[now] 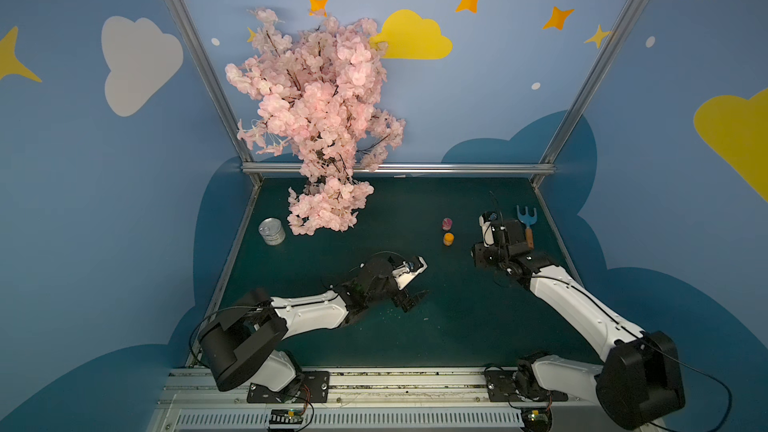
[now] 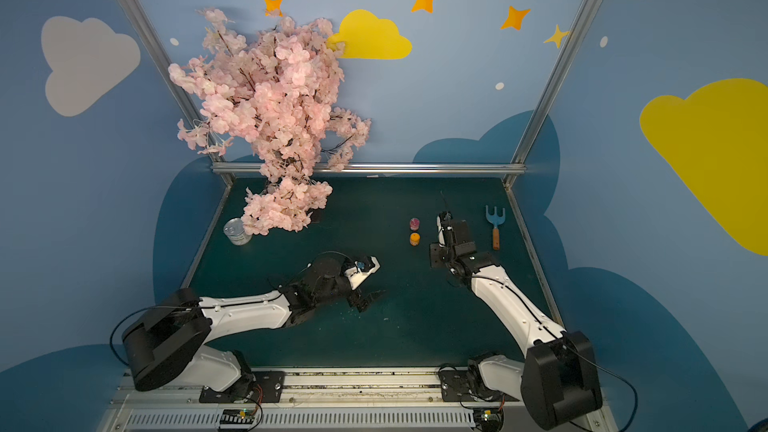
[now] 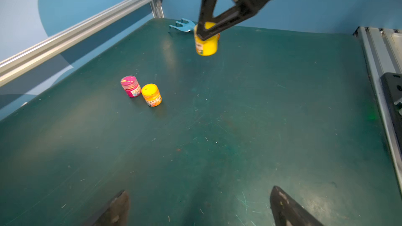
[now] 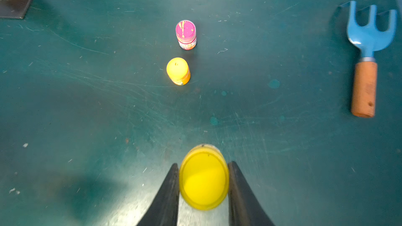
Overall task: Close the paint jar lid
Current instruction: Place the paint jar at the center of the board.
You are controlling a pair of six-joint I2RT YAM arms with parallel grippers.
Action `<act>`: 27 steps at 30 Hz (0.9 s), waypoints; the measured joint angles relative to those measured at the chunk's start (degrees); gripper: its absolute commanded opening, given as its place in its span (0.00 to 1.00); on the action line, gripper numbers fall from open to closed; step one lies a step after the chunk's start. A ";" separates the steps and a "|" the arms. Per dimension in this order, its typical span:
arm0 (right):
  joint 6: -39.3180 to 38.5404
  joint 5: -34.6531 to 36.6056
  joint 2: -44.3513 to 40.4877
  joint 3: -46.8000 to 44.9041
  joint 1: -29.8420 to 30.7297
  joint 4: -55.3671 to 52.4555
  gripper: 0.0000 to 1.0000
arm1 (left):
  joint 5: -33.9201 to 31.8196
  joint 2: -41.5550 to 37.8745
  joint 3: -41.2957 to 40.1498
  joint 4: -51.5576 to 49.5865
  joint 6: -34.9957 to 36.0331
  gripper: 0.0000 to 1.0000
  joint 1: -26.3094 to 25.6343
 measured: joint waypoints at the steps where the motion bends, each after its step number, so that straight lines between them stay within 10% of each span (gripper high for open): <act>1: -0.50 -0.50 1.84 0.85 -0.31 0.31 0.00 | -0.04 0.66 0.37 -0.28 0.07 1.00 -0.02; 27: -0.37 -4.24 37.40 31.71 -3.39 -6.67 0.00 | -0.50 3.26 1.95 -1.62 3.80 1.00 -1.49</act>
